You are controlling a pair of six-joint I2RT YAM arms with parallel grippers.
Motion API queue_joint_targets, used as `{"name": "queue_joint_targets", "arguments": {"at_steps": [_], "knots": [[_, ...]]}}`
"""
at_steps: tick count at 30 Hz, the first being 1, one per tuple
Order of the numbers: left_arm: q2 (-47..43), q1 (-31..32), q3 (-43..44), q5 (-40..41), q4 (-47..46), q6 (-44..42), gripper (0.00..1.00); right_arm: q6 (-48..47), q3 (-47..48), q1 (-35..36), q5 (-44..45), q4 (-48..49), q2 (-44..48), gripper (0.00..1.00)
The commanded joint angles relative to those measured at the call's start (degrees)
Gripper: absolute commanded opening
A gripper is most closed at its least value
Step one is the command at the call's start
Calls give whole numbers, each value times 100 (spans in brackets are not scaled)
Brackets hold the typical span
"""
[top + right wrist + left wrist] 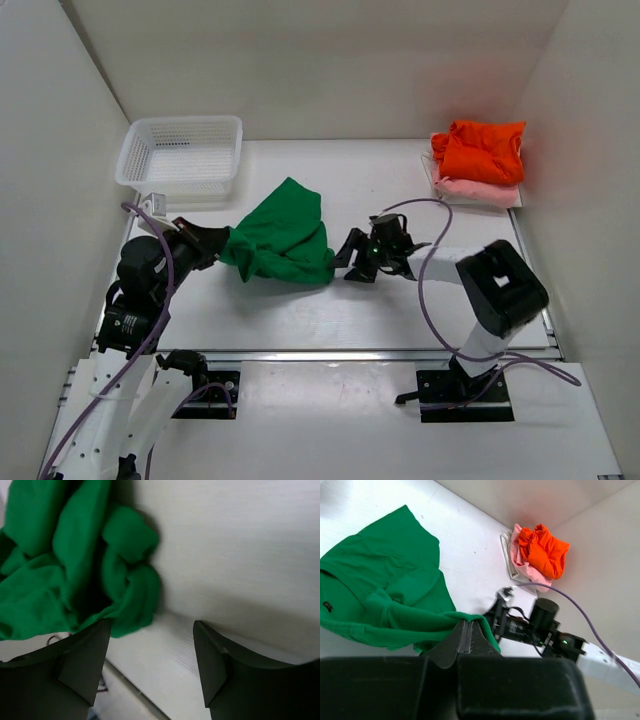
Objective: Fold and stack the t-shirts
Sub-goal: Flatten out the tshirt
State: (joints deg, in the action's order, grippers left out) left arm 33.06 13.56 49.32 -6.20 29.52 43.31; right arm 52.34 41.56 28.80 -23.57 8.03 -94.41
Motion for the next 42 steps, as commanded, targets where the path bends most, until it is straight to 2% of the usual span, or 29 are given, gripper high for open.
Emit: {"name": "queue_joint_targets", "arguments": {"at_steps": [1,2,3,4,6,8,9,11,13,14,15,17,20,23,25,28,30,32,33,34,35,38,42], "knots": [[-97,6,-28,109,-139,-50,0,479,650,320,-560,682,-779,64],[-72,-37,16,119,-131,-59,0,531,686,346,-526,700,-859,51],[-45,-29,42,119,-122,-68,0,488,695,294,-473,708,-886,27],[-54,-46,51,145,-104,-103,0,453,765,224,-603,787,-947,9],[-10,-29,139,145,-60,-165,0,522,757,31,-1023,1041,-965,0],[16,-20,209,215,-87,-191,0,585,792,-181,-1323,1253,-861,0],[-10,-20,262,215,-104,-217,0,498,827,-251,-1247,1018,-668,0],[147,-20,411,329,-130,-357,0,-194,1229,-410,-896,114,-274,0],[610,-64,1023,382,-87,-638,0,-739,1834,-628,-378,-1096,201,0],[771,-90,1227,321,-87,-796,0,-1056,2047,-778,-298,-1311,317,0],[1120,-160,1682,330,-17,-989,0,-1294,2362,-953,-132,-1870,544,0],[1665,-310,2550,321,80,-1279,0,-1776,2942,-1200,-16,-2287,817,0],[2536,-468,4106,539,378,-1684,0,-2672,4232,-1385,641,-3847,1056,0],[3178,-425,5504,611,668,-1957,0,-3263,5062,-1473,1160,-4598,1257,0],[3373,-398,5992,751,713,-2037,0,-3431,5020,-1482,1477,-4688,1582,0],[3339,-416,6046,646,687,-2011,0,-3484,4949,-1797,1181,-4941,2136,0],[3173,-354,5854,620,608,-1967,0,-3519,4958,-1825,1030,-5109,2277,6],[2944,-398,5397,646,354,-1906,0,-3546,4757,-1860,934,-5093,2462,23],[2934,-355,5317,637,309,-1896,0,-3477,4695,-1921,890,-4997,2523,25],[2952,-363,5177,568,292,-1879,0,-3389,4538,-2026,759,-4943,2568,17],[2969,-407,5167,436,257,-1896,0,-3379,4467,-2158,575,-4812,2629,3],[2978,-390,4965,207,177,-1791,0,-3309,4220,-2396,161,-4644,2656,0],[2847,-389,4578,171,-78,-1703,0,-3300,4044,-2291,449,-4565,2664,0]]}}
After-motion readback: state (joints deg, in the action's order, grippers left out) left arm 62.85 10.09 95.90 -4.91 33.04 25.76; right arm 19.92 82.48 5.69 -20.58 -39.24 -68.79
